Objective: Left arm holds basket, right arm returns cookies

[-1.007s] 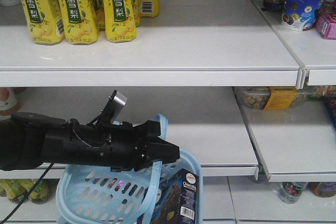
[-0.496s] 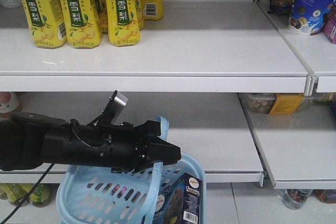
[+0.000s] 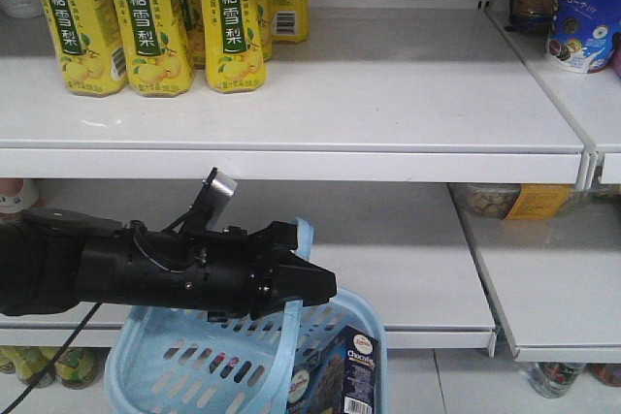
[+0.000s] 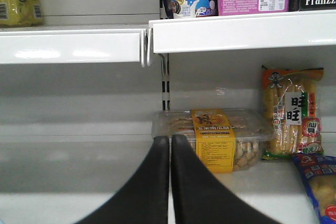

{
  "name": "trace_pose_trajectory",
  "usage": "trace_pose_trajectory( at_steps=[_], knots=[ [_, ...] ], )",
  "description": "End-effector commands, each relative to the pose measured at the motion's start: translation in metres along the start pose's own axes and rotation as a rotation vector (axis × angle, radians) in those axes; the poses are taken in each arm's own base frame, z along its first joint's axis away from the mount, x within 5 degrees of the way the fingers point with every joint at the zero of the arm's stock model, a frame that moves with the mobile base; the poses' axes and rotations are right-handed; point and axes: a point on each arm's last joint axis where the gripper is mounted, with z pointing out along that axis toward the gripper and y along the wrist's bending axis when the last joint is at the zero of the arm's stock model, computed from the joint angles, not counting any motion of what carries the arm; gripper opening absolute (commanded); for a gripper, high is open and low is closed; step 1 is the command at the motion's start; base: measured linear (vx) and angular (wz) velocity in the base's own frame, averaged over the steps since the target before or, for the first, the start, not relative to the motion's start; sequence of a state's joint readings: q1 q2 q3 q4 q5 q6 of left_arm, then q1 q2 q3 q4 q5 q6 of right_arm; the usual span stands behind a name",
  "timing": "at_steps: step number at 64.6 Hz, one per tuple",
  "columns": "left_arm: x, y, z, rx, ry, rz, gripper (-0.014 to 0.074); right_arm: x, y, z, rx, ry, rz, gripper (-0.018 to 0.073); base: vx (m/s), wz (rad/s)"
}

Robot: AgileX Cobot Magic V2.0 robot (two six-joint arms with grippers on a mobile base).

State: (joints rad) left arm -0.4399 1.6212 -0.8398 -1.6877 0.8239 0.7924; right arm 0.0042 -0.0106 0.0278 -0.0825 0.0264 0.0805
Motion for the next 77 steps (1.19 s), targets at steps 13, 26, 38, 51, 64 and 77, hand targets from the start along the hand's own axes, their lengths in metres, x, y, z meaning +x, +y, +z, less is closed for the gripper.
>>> trace_pose_trajectory(
  at_steps=[13, 26, 38, 51, 64, 77],
  knots=[
    [-0.0051, -0.0246, -0.0093, 0.080, -0.058, 0.074, -0.0006, -0.0065, 0.0004, -0.0011, -0.002, -0.084, -0.011, -0.0008, 0.00, 0.00],
    [-0.0051, -0.0246, -0.0093, 0.080, -0.058, 0.074, -0.0006, -0.0065, 0.0004, -0.0011, -0.002, -0.084, -0.011, -0.0008, 0.00, 0.00],
    [-0.0051, -0.0246, -0.0093, 0.080, -0.058, 0.074, -0.0006, -0.0065, 0.0004, -0.0011, -0.002, -0.084, -0.011, -0.0008, 0.00, 0.00],
    [-0.0051, -0.0246, -0.0093, 0.080, -0.058, 0.074, -0.0006, -0.0065, 0.0004, -0.0011, -0.002, -0.084, -0.011, -0.0008, 0.00, 0.00],
    [-0.0051, -0.0246, -0.0093, 0.080, -0.058, 0.074, -0.0006, -0.0065, 0.0004, -0.0011, -0.002, -0.084, -0.011, -0.0008, 0.00, 0.00],
    [-0.0051, -0.0246, -0.0093, 0.080, -0.058, 0.074, -0.0006, -0.0064, 0.0003, -0.0011, -0.002, -0.083, -0.011, -0.0008, 0.00, 0.00]
  ],
)
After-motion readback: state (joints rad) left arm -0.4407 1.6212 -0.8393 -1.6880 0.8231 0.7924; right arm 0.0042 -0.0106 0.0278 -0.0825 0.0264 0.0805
